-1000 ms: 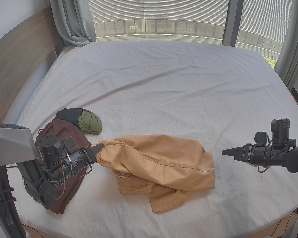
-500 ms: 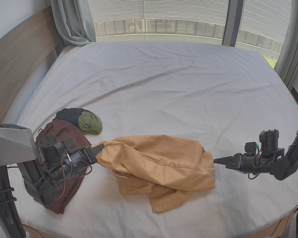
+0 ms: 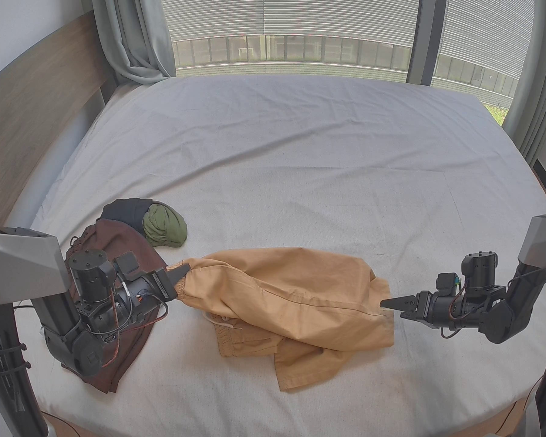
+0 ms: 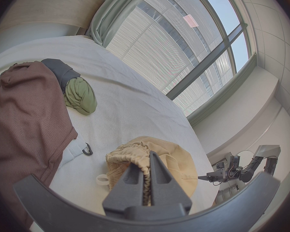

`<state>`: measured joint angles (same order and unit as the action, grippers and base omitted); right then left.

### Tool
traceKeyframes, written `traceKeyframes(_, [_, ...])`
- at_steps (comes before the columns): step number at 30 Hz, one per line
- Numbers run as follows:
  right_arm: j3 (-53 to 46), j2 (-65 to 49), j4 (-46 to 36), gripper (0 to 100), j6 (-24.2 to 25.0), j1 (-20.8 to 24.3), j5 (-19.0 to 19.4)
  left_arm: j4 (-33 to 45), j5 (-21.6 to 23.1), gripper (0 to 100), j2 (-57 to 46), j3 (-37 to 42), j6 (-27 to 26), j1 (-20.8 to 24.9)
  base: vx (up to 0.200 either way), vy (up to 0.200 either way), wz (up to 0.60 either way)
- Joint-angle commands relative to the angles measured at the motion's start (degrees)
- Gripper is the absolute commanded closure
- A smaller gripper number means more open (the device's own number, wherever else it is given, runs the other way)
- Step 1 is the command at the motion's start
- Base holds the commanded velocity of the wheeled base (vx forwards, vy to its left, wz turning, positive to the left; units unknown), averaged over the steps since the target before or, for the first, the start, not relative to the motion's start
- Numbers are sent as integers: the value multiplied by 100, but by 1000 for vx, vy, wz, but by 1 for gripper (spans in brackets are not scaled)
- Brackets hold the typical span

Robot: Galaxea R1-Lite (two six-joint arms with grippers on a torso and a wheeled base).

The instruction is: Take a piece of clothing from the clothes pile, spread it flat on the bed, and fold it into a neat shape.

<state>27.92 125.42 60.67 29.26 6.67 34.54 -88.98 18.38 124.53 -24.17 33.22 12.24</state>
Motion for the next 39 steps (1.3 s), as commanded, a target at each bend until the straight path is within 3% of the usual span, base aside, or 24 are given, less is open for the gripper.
traceKeyframes(1, [-6,396,314,0,142,115,-8,-23,-1,100,1,0,0,-11,0,0,0])
traceKeyframes(10, [-216,703,1430,0,748,441,27,-14,-1,100,1,-8,0,-11,0,0,0])
traceKeyframes(17, [-735,695,2757,0,1249,520,625,-14,7,100,10,-52,0,-99,0,0,0])
traceKeyframes(22, [-788,677,2757,0,1249,441,818,-14,-1,100,63,-96,0,-125,0,0,0])
traceKeyframes(39, [-454,1204,2783,0,1179,476,792,-14,-1,100,45,-79,0,-99,0,0,0])
